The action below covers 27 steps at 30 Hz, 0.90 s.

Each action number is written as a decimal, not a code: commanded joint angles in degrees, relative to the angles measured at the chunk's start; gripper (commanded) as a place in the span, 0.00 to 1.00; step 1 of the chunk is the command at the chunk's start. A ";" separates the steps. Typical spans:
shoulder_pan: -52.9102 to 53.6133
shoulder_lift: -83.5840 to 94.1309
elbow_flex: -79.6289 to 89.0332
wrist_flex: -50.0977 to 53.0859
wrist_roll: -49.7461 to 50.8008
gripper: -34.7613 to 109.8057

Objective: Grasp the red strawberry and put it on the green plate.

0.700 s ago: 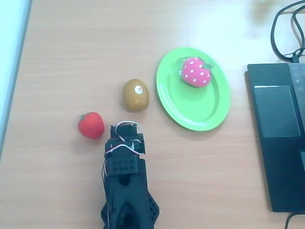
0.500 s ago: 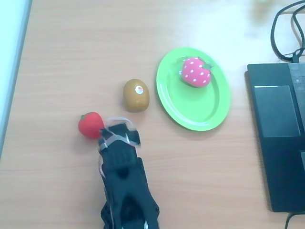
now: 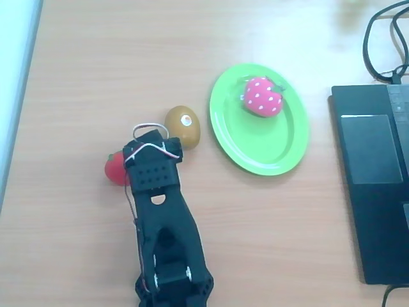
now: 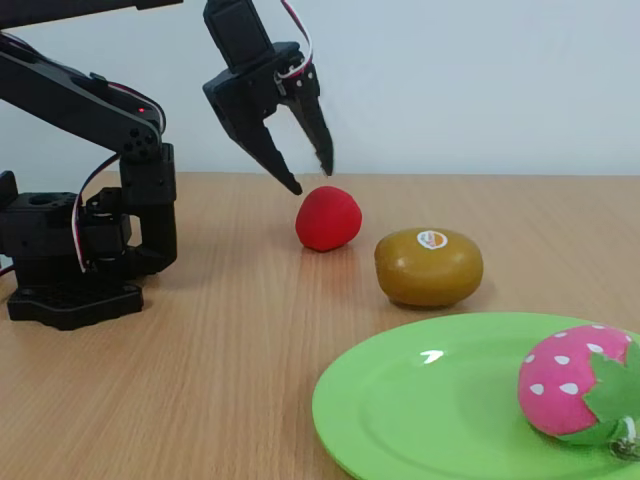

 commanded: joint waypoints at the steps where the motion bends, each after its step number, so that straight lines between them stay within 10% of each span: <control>1: 0.09 0.00 -0.53 1.32 -6.33 0.56; 27: -11.07 -18.02 13.36 -25.84 -10.46 0.56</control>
